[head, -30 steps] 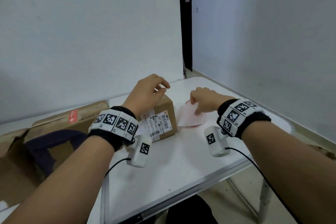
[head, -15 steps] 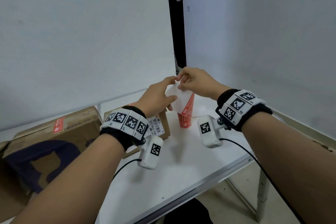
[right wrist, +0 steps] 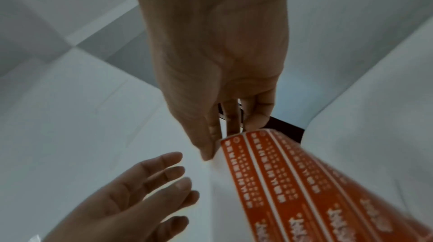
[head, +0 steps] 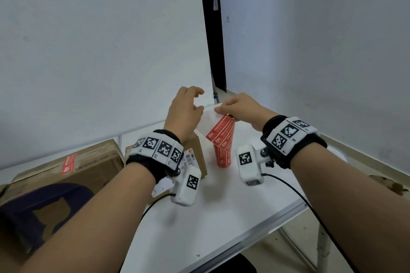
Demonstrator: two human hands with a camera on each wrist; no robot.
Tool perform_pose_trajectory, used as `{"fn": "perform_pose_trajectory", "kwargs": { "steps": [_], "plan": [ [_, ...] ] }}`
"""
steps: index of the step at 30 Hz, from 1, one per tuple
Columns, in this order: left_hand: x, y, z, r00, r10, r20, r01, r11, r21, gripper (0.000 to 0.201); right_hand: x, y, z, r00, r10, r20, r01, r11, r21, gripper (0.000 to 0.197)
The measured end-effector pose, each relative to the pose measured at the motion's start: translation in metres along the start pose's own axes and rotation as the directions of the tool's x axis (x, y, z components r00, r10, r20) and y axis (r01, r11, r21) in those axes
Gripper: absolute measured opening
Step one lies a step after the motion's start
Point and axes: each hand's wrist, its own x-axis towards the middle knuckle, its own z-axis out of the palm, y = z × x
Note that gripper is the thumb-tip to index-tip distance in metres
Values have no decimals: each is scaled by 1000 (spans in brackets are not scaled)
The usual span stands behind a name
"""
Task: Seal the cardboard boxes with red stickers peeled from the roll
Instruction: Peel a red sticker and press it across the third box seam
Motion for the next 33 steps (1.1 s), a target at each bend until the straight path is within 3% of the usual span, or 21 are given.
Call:
{"fn": "perform_pose_trajectory", "kwargs": {
  "steps": [2,5,9,14,22,28,33],
  "plan": [
    [-5,8,5,998,62,-28,-61,998,8,20,0,-1,0,998,68,-1,-67,991,116,22],
    [-11,13,16,994,81,80,-80,997,-11,8,-2,-4,-1,994,108,2,-107,978,179,14],
    [-12,14,24,991,88,97,-90,996,18,14,-5,-4,0,987,158,-11,-152,962,227,5],
    [-12,16,27,990,102,98,-112,989,101,21,-4,0,1,982,187,-37,-171,948,270,21],
    [-14,13,29,989,107,97,-119,986,120,17,-1,1,8,972,230,-47,-204,926,318,16],
    [-18,10,25,990,113,89,-122,988,99,14,2,3,11,973,224,-53,-202,940,275,31],
    [-22,9,18,988,114,106,-120,991,54,9,3,7,13,978,189,-88,-162,955,249,23]
  ]
}}
